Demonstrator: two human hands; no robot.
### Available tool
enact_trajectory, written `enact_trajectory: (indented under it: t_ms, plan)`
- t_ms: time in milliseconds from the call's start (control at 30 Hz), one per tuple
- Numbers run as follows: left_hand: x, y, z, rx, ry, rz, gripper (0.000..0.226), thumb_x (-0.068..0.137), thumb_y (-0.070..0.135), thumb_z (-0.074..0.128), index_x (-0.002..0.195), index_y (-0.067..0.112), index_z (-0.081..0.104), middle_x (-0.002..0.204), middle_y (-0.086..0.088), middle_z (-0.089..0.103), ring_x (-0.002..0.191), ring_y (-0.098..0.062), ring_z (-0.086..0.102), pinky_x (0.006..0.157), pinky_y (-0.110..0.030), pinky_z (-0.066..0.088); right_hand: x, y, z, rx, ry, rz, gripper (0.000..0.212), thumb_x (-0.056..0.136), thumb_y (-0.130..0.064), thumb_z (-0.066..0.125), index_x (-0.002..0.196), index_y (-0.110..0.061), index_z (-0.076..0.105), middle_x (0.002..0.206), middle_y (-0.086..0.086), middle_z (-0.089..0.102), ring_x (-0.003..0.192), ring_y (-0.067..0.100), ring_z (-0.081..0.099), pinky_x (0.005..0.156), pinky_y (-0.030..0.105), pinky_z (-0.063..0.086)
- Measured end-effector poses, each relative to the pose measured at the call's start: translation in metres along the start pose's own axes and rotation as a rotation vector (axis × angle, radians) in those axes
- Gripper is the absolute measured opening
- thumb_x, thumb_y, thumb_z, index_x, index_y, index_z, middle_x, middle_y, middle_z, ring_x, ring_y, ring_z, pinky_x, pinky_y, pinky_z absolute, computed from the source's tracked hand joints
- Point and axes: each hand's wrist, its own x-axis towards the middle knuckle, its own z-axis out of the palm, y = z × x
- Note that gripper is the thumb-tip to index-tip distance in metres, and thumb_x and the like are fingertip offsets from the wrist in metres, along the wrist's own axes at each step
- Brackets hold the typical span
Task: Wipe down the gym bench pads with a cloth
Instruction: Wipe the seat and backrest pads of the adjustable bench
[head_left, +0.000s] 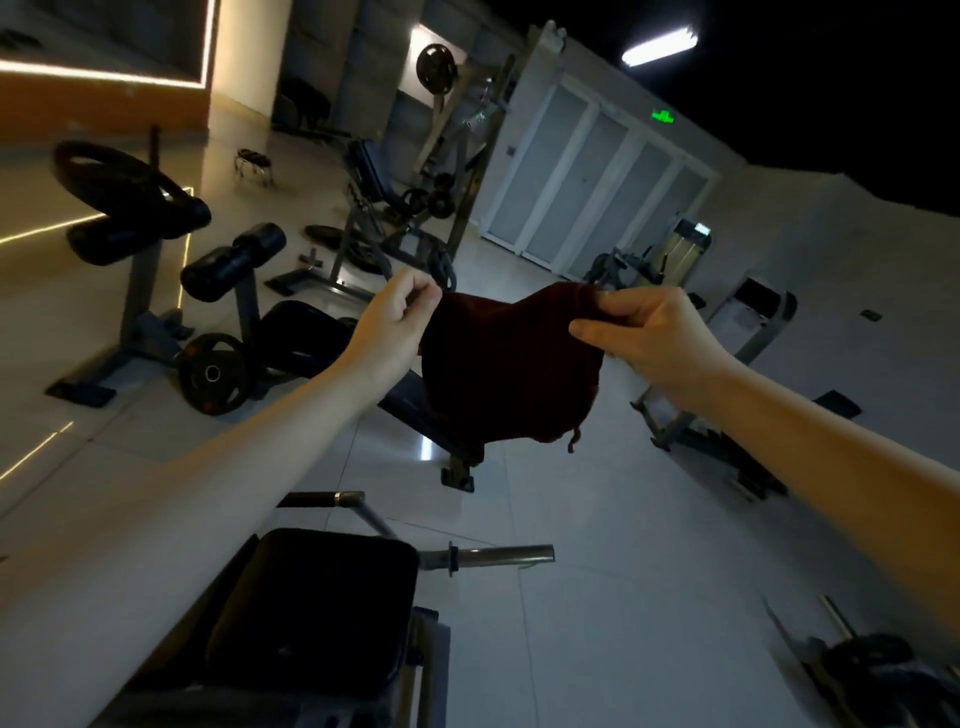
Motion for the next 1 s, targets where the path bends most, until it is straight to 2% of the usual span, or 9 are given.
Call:
enact_trajectory:
  t_ms: [133, 300, 400, 467, 533, 600, 767, 867, 1000]
  plan:
    - [-0.02, 0.032, 0.032, -0.01, 0.065, 0.016, 0.018, 0.103, 0.023, 0.04, 0.098, 0.011, 0.053, 0.074, 0.007, 0.049, 0.058, 0.009, 0.048, 0.059, -0.005, 0.038, -0.015, 0.005, -0.035, 0.017, -0.041, -0.041, 0.02, 0.087, -0.002, 0.065, 0.097, -0.019, 0.071, 0.081, -0.013, 0.074, 0.082, 0.002, 0.07, 0.072, 0.011, 0.051]
    - [-0.037, 0.05, 0.058, -0.044, 0.138, -0.001, 0.024, 0.103, 0.025, 0.04, 0.099, 0.006, 0.054, 0.076, -0.008, 0.051, 0.067, -0.002, 0.049, 0.064, -0.015, 0.039, -0.021, 0.01, -0.061, 0.04, -0.125, -0.092, 0.019, 0.088, -0.002, 0.064, 0.096, -0.016, 0.072, 0.09, -0.004, 0.076, 0.09, 0.012, 0.072, 0.079, 0.018, 0.055]
    - [-0.043, 0.051, 0.061, -0.065, 0.197, -0.011, 0.023, 0.104, 0.022, 0.04, 0.099, 0.003, 0.053, 0.072, 0.006, 0.049, 0.058, 0.007, 0.048, 0.058, -0.007, 0.038, -0.014, 0.016, -0.062, 0.089, -0.177, -0.116, 0.02, 0.088, -0.001, 0.061, 0.098, -0.015, 0.073, 0.094, 0.001, 0.076, 0.093, 0.015, 0.071, 0.083, 0.023, 0.056]
    - [-0.045, 0.044, 0.058, -0.053, 0.224, -0.02, 0.021, 0.103, 0.022, 0.04, 0.099, 0.008, 0.054, 0.077, 0.005, 0.051, 0.066, 0.004, 0.05, 0.064, -0.01, 0.039, -0.009, 0.025, -0.052, 0.182, -0.176, -0.113, 0.022, 0.087, -0.002, 0.06, 0.094, -0.016, 0.076, 0.094, 0.004, 0.076, 0.093, 0.018, 0.071, 0.083, 0.025, 0.056]
    - [-0.047, 0.025, 0.05, -0.038, 0.233, -0.051, 0.019, 0.103, 0.025, 0.041, 0.094, 0.014, 0.055, 0.078, 0.006, 0.05, 0.07, -0.003, 0.049, 0.068, -0.017, 0.04, -0.003, 0.038, -0.03, 0.296, -0.188, -0.08, 0.021, 0.081, -0.01, 0.061, 0.083, -0.021, 0.08, 0.09, 0.006, 0.076, 0.091, 0.019, 0.072, 0.08, 0.026, 0.057]
    - [-0.054, -0.001, 0.041, -0.047, 0.247, -0.099, 0.02, 0.103, 0.025, 0.041, 0.088, 0.02, 0.053, 0.074, 0.011, 0.048, 0.067, 0.0, 0.047, 0.067, -0.017, 0.038, 0.001, 0.055, -0.002, 0.361, -0.197, -0.045, 0.021, 0.076, -0.014, 0.061, 0.08, -0.021, 0.08, 0.087, 0.006, 0.075, 0.087, 0.02, 0.072, 0.074, 0.026, 0.058]
    - [-0.087, -0.077, 0.012, -0.034, 0.304, -0.253, 0.025, 0.103, 0.027, 0.04, 0.094, 0.007, 0.052, 0.073, 0.004, 0.044, 0.059, -0.001, 0.043, 0.057, -0.012, 0.036, 0.0, 0.107, 0.082, 0.44, -0.251, 0.056, 0.029, 0.069, -0.018, 0.068, 0.097, -0.02, 0.077, 0.099, 0.007, 0.074, 0.095, 0.024, 0.071, 0.072, 0.027, 0.057]
    - [-0.114, -0.127, -0.003, -0.027, 0.331, -0.364, 0.021, 0.103, 0.03, 0.039, 0.09, 0.019, 0.051, 0.084, -0.001, 0.047, 0.074, -0.008, 0.046, 0.067, -0.02, 0.038, -0.003, 0.138, 0.136, 0.441, -0.325, 0.138, 0.03, 0.08, -0.006, 0.062, 0.107, -0.015, 0.069, 0.099, 0.005, 0.074, 0.094, 0.024, 0.071, 0.069, 0.028, 0.058]
    - [-0.163, -0.198, -0.014, -0.071, 0.375, -0.596, 0.021, 0.102, 0.031, 0.043, 0.087, 0.021, 0.052, 0.089, -0.005, 0.049, 0.082, -0.018, 0.047, 0.076, -0.032, 0.039, -0.012, 0.182, 0.206, 0.443, -0.404, 0.318, 0.029, 0.089, 0.006, 0.054, 0.105, -0.014, 0.069, 0.09, 0.005, 0.074, 0.083, 0.021, 0.072, 0.063, 0.026, 0.057]
